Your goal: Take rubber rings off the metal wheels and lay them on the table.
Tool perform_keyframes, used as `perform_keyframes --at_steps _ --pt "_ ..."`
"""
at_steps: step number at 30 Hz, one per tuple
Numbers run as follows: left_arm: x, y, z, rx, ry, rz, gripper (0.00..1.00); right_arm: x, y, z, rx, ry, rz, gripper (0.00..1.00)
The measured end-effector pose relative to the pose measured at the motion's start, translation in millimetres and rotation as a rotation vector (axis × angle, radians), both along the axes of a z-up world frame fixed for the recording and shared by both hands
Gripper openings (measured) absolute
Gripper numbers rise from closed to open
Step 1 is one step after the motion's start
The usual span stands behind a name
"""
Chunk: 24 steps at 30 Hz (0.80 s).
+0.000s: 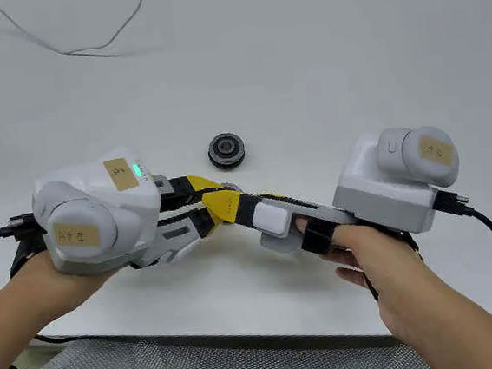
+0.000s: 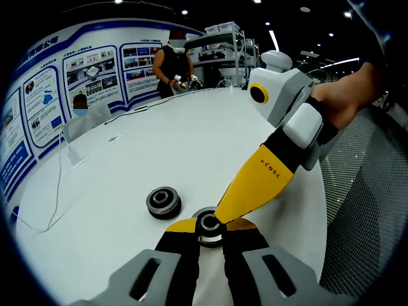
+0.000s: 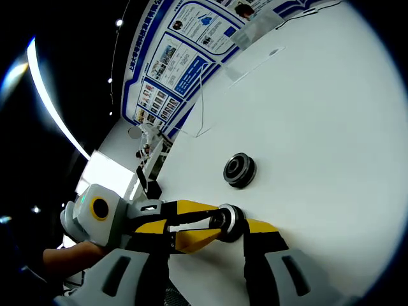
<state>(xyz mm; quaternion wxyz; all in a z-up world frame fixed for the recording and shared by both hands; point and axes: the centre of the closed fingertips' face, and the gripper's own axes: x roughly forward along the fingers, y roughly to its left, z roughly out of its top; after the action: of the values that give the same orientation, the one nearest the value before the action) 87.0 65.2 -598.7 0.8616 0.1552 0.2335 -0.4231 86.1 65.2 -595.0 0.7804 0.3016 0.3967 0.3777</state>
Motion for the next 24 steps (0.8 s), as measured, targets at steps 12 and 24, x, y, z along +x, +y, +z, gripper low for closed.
perform_keyframes --at_steps 12,24 --pt "-0.2 -0.1 0.3 -0.001 0.001 0.003 0.13 -3.7 1.9 3.5 0.018 0.005 0.004 0.48" --pt "-0.5 0.0 0.8 0.003 0.000 0.001 0.13 -3.7 7.4 4.9 -0.004 -0.016 -0.008 0.54"
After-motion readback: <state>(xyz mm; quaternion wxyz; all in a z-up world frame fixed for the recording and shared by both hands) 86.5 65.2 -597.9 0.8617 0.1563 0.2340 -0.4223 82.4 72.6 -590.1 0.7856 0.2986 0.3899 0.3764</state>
